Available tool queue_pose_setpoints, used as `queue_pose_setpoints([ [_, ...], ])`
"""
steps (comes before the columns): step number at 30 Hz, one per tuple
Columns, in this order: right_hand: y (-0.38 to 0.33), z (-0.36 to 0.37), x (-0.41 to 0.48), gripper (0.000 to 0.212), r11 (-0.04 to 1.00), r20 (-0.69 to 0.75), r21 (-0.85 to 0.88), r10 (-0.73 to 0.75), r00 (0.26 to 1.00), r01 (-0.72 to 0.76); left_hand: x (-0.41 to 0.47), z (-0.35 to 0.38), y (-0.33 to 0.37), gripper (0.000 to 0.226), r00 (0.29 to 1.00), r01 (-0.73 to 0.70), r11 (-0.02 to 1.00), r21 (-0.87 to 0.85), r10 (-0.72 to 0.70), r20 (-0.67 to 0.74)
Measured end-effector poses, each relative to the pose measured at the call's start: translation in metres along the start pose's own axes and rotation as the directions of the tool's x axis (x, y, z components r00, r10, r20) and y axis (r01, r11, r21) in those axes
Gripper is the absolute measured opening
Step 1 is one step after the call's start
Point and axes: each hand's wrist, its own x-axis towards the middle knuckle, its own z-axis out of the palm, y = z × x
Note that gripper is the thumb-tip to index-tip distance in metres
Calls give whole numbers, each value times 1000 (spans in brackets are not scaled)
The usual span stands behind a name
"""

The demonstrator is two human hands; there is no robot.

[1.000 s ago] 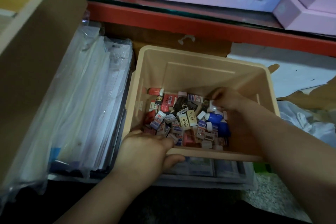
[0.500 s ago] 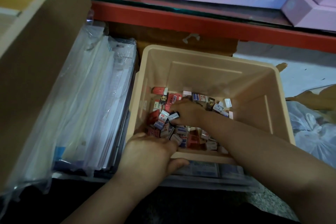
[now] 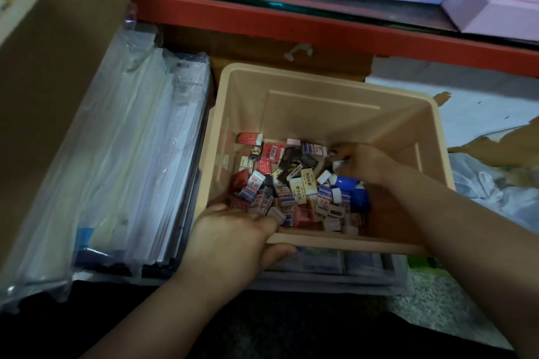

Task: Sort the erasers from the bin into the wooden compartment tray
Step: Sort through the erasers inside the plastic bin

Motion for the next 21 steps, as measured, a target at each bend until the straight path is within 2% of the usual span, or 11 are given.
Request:
queue_pose_setpoints([
  [2,4,1,-2,32,999,26,-44,31,999,-30,-1,-1,2,44,1000,0,1000,5,0,4],
  [5,-18,6,2,32,990,-14,-124,-64,998,62,-3,-1,4,45,1000,7,1000,15,-7,16],
  [7,-46,17,4,29,980,77,-105,-160,984,168,-4,0,4,45,1000,12,1000,11,-12,26],
  [9,-68,36,4,22,962,243,-50,-249,937,269,-5,1,4,45,999,13,1000,7,-13,35],
  [11,-78,50,5,26,949,319,-33,-287,903,313,-6,2,4,45,999,5,1000,6,-5,39],
  [18,-76,64,2,45,899,359,-206,-298,884,387,-10,4,5,48,999,-7,1000,5,6,36],
  [21,-76,65,1,41,903,336,-180,-315,888,389,-10,4,5,48,999,-10,1000,7,10,34],
])
